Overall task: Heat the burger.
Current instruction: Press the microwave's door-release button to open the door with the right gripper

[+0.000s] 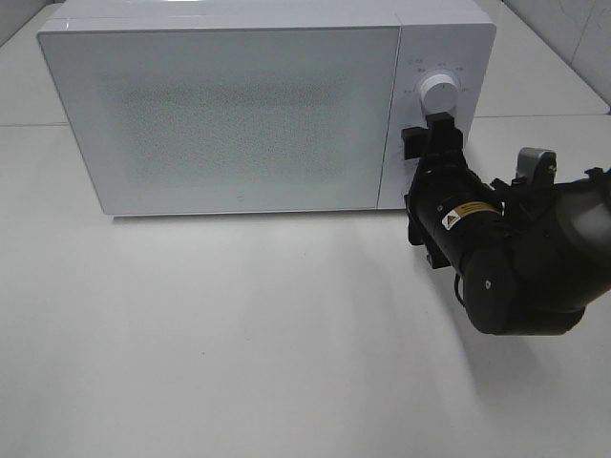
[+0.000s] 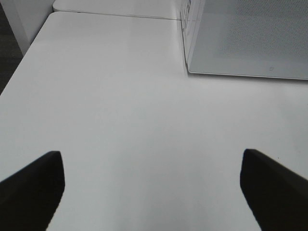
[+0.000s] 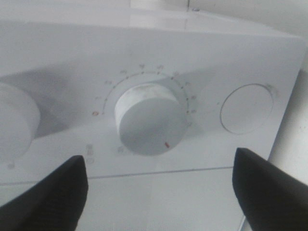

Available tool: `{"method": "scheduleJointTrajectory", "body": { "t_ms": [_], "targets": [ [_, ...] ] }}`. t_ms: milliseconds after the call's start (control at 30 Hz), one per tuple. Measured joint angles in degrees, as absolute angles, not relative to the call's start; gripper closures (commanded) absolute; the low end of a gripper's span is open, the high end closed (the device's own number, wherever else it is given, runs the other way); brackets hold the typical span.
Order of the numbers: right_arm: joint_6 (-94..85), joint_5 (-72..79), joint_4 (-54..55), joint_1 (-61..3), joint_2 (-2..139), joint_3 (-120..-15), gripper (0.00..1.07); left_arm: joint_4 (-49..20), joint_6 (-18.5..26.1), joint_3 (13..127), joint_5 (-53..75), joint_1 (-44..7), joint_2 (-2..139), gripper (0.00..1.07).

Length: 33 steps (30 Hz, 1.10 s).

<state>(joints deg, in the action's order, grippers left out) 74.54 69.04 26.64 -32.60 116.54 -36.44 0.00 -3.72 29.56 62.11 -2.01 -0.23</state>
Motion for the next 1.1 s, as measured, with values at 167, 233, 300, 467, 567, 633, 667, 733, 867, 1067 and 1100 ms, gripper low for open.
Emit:
{"method": "scheduleJointTrajectory", "body": {
  "t_ms": [167, 233, 300, 467, 567, 633, 667, 733, 867, 1067, 1100],
  "targets": [
    [73.9, 69.1, 21.9, -32.6, 114.2, -33.5, 0.31, 0.0, -3.7, 29.6, 62.1, -2.0, -0.2, 0.16],
    [73.6, 69.1, 21.7, -32.6, 113.7, -33.0, 0.31, -0.3, -3.7, 29.6, 62.1, -2.0, -0.2, 0.16],
    [73.1, 69.1, 21.2, -32.6, 111.9, -31.2, 0.31, -0.3, -3.7, 29.6, 62.1, -2.0, -0.2, 0.16],
    [72.2, 69.2, 21.1, -32.6, 108.8, -28.0, 0.32, 0.0, -3.7, 29.6, 62.1, -2.0, -0.2, 0.16],
    [70.9, 69.2, 21.0, -32.6, 106.7, -26.7, 0.32, -0.3, -3.7, 29.6, 62.1, -2.0, -0.2, 0.16],
    [69.2, 69.2, 21.0, -32.6, 105.4, -26.5, 0.32, 0.0, -3.7, 29.6, 62.1, -2.0, -0.2, 0.16],
    [68.2, 69.2, 20.9, -32.6, 104.6, -26.5, 0.32, 0.0, -3.7, 29.6, 62.1, -2.0, -0.2, 0.16],
    [66.1, 69.2, 20.9, -32.6, 102.9, -26.5, 0.32, 0.0, -3.7, 29.6, 62.1, -2.0, -0.2, 0.16],
    [60.0, 68.6, 20.8, -32.6, 98.5, -26.5, 0.32, 0.0, -3.7, 29.6, 62.1, -2.0, -0.2, 0.16],
    [53.7, 64.5, 20.8, -32.6, 95.5, -26.4, 0.32, -0.3, -3.7, 29.6, 62.1, -2.0, -0.2, 0.16],
    [50.5, 61.1, 20.8, -32.6, 94.0, -26.4, 0.32, -0.3, -3.7, 29.6, 62.1, -2.0, -0.2, 0.16]
  ]
}}
